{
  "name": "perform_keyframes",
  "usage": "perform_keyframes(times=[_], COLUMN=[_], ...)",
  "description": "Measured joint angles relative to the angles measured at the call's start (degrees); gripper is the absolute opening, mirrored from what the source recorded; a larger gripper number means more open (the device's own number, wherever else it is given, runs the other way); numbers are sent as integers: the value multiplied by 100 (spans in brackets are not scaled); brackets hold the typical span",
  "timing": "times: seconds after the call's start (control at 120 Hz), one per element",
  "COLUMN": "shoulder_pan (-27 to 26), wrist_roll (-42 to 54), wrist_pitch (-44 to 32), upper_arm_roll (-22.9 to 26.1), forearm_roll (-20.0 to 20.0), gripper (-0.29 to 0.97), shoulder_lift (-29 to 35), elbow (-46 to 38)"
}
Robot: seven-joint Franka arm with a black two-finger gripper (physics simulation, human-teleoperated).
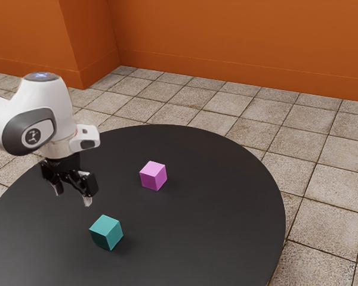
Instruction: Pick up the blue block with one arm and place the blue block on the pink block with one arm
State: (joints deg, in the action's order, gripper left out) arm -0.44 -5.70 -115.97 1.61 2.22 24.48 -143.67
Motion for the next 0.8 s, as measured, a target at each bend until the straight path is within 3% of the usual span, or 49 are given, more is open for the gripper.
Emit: perform_keyframes(times=[0.283,0.8], shoulder_pan=[0,4], wrist_roll=[18,42], wrist_pitch=[-1035,-1970], upper_arm_roll=[99,182], forearm_roll=[-41,-85], gripper=[68,68], shoulder_lift=[-78,-1246], elbow=[-662,-470])
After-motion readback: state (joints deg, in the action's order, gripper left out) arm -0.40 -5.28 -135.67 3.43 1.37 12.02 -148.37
